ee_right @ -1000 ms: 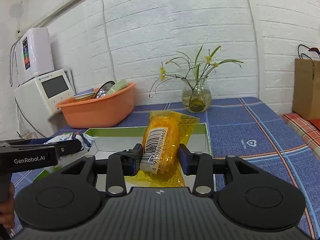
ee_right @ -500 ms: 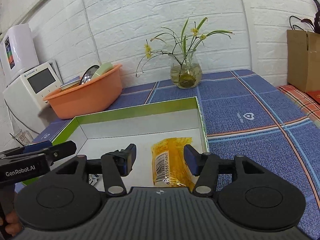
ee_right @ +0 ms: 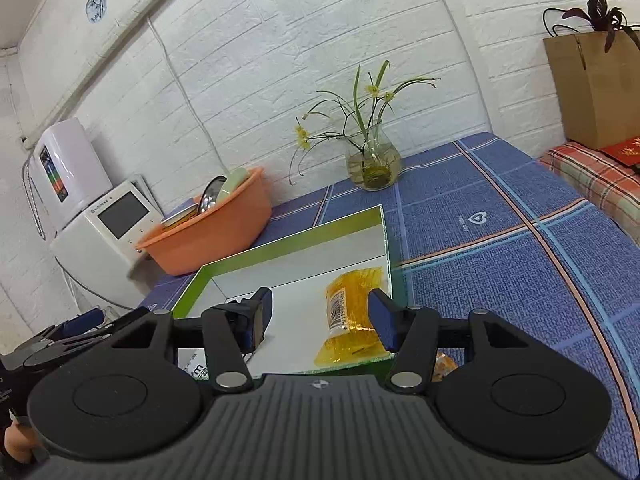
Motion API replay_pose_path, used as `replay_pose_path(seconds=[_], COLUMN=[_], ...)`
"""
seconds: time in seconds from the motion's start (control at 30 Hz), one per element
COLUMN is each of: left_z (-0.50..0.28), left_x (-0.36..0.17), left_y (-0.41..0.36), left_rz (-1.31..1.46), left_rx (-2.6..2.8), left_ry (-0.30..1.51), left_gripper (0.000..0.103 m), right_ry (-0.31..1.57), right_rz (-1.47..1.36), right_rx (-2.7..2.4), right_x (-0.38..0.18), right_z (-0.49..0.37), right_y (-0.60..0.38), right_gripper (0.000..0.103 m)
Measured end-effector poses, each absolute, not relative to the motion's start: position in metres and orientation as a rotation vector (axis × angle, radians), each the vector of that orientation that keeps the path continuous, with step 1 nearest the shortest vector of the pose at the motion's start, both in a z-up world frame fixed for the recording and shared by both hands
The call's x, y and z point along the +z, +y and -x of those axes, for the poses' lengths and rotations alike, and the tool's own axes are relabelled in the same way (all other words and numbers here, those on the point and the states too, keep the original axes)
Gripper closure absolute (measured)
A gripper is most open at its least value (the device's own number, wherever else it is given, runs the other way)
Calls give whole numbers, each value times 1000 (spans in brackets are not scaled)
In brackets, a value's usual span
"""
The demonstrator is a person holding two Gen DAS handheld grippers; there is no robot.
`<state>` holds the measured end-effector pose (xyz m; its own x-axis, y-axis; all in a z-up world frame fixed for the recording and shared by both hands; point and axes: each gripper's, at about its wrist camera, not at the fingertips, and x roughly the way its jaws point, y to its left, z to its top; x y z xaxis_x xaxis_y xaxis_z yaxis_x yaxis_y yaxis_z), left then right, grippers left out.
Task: Organize snacks
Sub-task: 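Carry both bags into the green box and open both tools to release, then grasp the orange-green chip bag with left tool while right tool grasps clear bread bag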
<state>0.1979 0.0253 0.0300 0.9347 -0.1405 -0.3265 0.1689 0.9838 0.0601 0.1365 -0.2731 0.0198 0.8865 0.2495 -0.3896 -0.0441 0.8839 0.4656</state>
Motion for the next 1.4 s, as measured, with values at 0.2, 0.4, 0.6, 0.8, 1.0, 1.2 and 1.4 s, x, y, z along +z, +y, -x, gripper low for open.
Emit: replay_pose_path(seconds=[0.2, 0.4, 0.6, 0.8, 1.0, 1.2, 1.4], left_z=[-141, -112, -115, -129, -173, -201, -204], left_x=[11, -16, -21, -22, -20, -39, -45], left_y=[82, 116, 109, 94, 87, 71, 63], left_rz=[69, 179, 170, 123, 121, 130, 68], left_rx=[-61, -47, -94, -145, -130, -129, -122], left_ry=[417, 538, 564, 576, 629, 741, 703], left_gripper=[0, 0, 0, 0, 0, 0, 29], right_ry=[424, 483, 552, 530, 524, 585, 632], right_rz=[-488, -430, -325, -237, -77, -54, -53], right_rx=[169, 151, 173, 221, 271, 272, 291], right_x=[14, -4, -11, -6, -2, -20, -29], right_z=[-88, -59, -61, -68, -97, -123, -132], right_y=[-272, -262, -245, -233, -215, -212, -212], right_gripper=[12, 12, 12, 12, 10, 1, 18])
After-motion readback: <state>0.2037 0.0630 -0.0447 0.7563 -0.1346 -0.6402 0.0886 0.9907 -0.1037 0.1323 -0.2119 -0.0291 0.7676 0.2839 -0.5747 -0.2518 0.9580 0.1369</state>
